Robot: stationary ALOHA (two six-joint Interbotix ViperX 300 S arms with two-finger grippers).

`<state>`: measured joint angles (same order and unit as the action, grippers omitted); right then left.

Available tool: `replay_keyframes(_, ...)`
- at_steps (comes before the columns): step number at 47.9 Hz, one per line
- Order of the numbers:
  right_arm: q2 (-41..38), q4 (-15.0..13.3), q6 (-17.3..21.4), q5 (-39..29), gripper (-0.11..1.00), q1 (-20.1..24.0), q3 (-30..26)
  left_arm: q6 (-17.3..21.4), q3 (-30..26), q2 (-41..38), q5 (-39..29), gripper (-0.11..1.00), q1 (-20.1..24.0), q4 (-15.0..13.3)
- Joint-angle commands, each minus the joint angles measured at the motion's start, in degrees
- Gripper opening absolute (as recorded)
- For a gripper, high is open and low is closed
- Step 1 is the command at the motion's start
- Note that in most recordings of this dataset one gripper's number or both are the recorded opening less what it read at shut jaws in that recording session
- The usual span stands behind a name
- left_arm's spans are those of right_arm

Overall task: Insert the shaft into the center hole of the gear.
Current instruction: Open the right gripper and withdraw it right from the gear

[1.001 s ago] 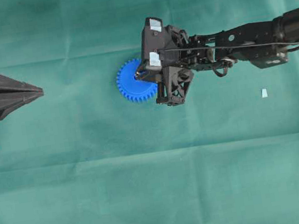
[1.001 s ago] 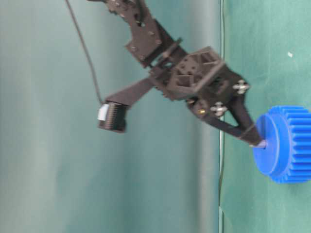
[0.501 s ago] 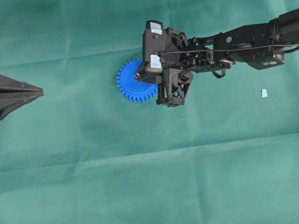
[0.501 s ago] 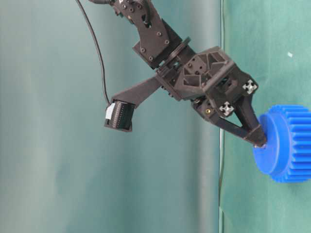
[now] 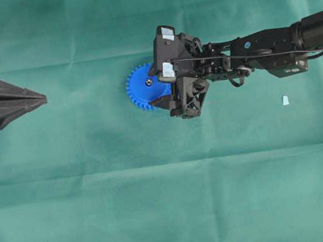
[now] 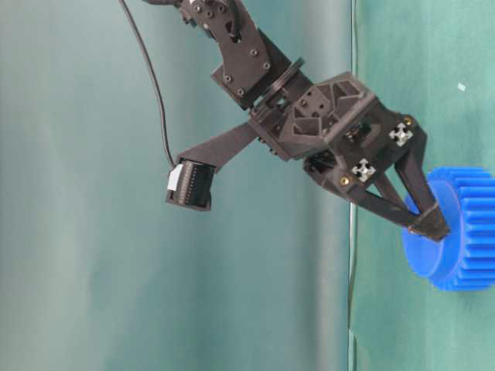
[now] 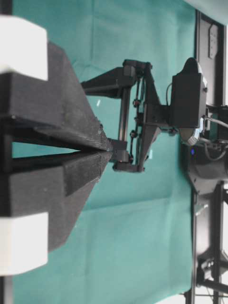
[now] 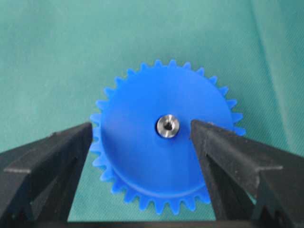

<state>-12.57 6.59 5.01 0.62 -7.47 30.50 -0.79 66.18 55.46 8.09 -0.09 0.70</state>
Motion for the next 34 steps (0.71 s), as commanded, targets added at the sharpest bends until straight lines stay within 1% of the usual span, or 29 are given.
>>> replay_keyframes(1, 0.88, 0.18, 0.09, -0.09, 0.95, -0.35, -0.79, 0.00, -1.41, -0.26, 0.26, 0.00, -0.18, 0.09)
replay_keyframes(8, 3.08, 0.18, 0.09, -0.35, 0.96, -0.35, -0.88, 0.00, -1.49, -0.18, 0.26, 0.00, -0.09, 0.09)
replay_keyframes(17, 10.55, -0.26, -0.26, -1.05, 0.96, -0.35, -0.70, 0.09, -1.49, -0.26, 0.26, 0.00, -0.09, 0.09)
replay_keyframes(22, 15.56, -1.76, -0.26, -1.76, 0.96, -0.35, -0.26, 0.09, -1.49, -0.18, 0.26, 0.00, -0.09, 0.09)
replay_keyframes(34, 25.93, -3.34, -0.26, -3.87, 0.96, -0.35, 2.81, 0.00, -1.41, -0.18, 0.26, 0.00, -0.09, 0.09)
